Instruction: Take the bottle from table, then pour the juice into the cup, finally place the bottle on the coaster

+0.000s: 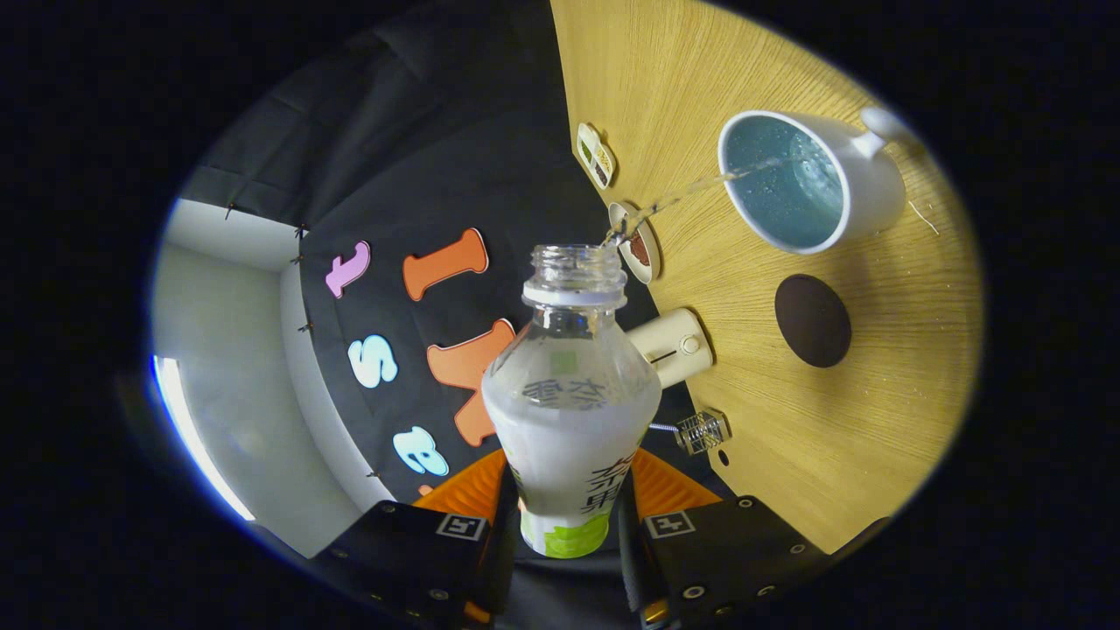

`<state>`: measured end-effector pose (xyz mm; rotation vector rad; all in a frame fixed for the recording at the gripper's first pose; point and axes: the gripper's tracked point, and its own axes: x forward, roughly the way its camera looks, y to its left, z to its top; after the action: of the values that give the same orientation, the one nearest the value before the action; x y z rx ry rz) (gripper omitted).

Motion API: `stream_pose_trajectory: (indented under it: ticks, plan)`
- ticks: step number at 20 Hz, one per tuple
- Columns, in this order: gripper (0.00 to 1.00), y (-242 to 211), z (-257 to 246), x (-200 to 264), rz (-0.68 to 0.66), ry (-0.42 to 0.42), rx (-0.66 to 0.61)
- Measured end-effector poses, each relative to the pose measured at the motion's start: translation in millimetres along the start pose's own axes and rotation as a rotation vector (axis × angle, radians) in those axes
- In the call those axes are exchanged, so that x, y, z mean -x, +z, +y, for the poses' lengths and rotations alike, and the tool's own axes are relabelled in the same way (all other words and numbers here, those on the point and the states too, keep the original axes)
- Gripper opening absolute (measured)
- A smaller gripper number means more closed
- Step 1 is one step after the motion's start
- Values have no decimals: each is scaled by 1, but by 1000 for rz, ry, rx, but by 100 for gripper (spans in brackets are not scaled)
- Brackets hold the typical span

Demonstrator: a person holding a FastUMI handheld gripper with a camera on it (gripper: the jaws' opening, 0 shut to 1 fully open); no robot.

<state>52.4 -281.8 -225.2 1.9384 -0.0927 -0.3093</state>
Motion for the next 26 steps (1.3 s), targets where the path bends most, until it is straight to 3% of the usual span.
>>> stream_pose_trajectory:
  ticks: [17, 22, 26]
  plan:
    - [51, 8, 14, 2, -12, 19, -89]
    - [51, 4, 6, 1, -4, -3, -35]
    - [51, 6, 9, 3, -7, 15, -74]
